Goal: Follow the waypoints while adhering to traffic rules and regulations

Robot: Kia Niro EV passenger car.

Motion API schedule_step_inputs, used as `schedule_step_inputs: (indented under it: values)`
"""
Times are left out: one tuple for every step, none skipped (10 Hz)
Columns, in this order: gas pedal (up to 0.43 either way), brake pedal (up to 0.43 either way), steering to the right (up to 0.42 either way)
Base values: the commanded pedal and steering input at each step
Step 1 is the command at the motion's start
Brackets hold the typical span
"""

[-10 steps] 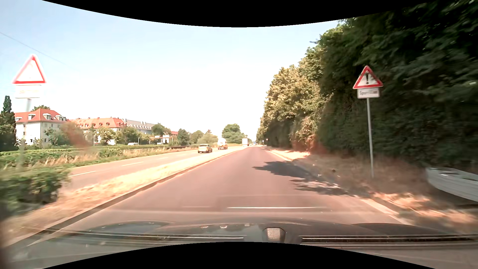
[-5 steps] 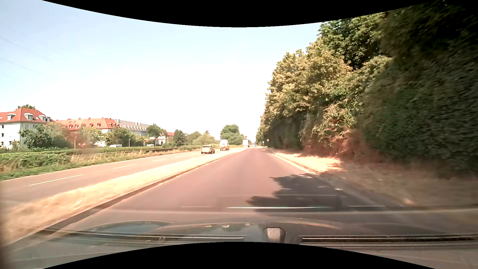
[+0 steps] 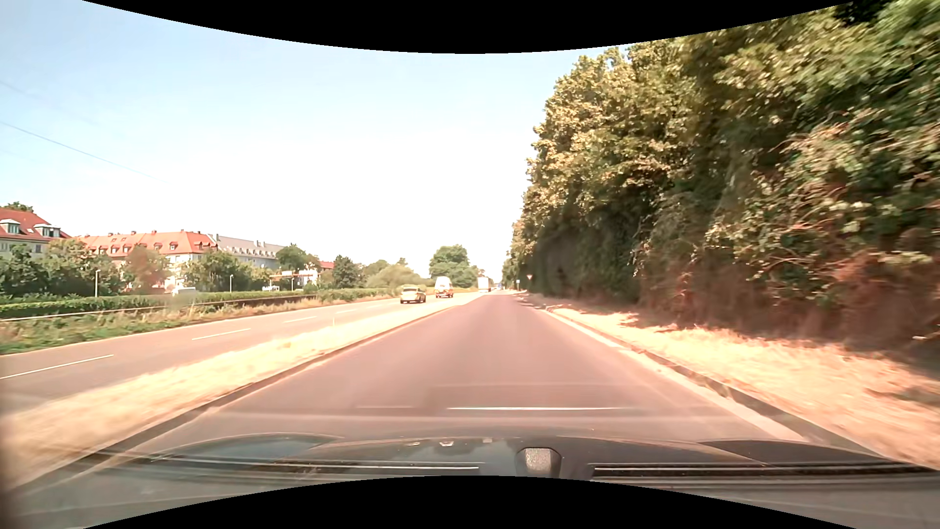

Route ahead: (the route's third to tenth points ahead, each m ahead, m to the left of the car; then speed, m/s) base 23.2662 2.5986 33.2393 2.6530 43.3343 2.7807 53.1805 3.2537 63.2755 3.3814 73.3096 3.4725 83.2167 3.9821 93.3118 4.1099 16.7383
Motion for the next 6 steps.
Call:
schedule_step_inputs:
  values:
    - [0.539,0.0,0.0]
    - [0.539,0.0,0.0]
    - [0.52,0.0,0.0]
    - [0.197,0.0,0.0]
    - [0.0,0.0,0.0]
    - [0.0,0.0,0.0]
